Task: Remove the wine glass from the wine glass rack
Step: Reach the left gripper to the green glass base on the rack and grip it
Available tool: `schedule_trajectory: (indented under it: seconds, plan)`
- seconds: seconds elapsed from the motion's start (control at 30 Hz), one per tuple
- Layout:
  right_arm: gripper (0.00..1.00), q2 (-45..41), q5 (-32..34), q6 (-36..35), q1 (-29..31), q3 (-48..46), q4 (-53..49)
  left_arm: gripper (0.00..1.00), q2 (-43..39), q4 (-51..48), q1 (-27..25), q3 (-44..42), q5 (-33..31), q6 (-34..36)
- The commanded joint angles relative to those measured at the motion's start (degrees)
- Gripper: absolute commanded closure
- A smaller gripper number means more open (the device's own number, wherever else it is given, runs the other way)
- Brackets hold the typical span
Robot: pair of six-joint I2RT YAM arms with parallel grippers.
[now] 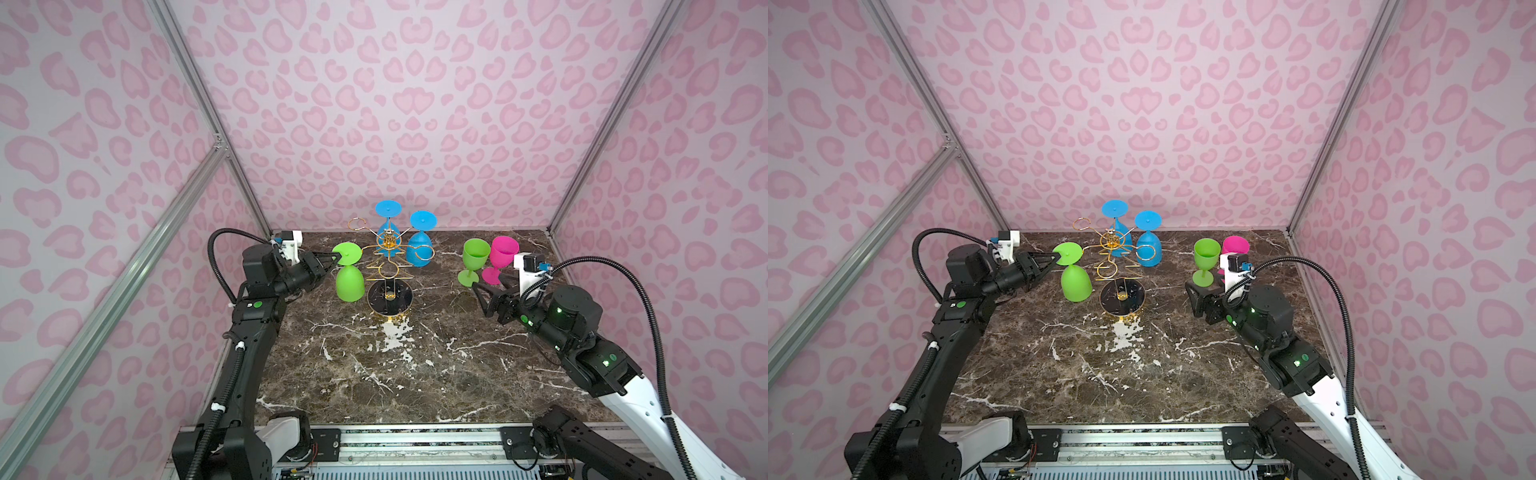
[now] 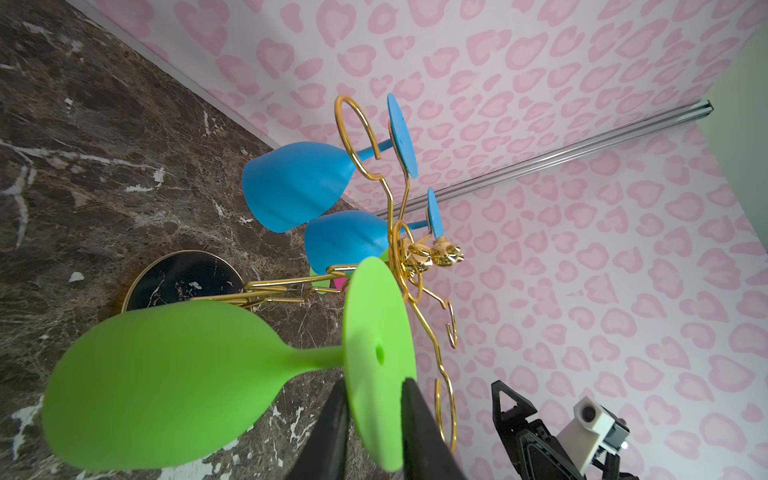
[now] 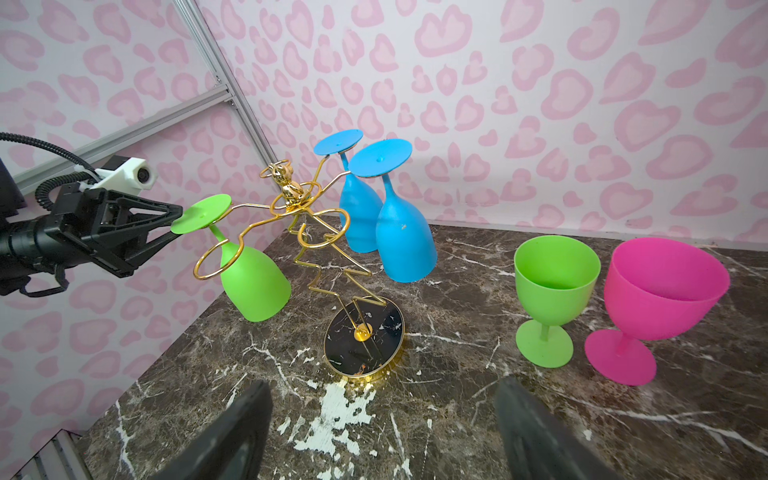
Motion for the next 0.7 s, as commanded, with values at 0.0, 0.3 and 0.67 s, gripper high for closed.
schedule_trajectory:
  seconds: [0.0, 0.3, 0.67]
  plan:
    - [0.14, -0.09, 0.36, -0.08, 0.0, -0.14, 1.33, 0.76, 0.57, 2.49, -0.34, 0.88, -0.23, 0.51]
    - [0.14, 0.08, 0.44, -0.1, 0.01, -0.47, 1.44, 0.87, 0.69, 1.99, -0.55, 2.12, -0.32, 0.56]
    - [0.14, -0.09, 0.26, 0.24, 0.02, -0.57, 1.31, 0.96, 0.18, 1.47, -0.52, 2.55, -0.5, -0.41]
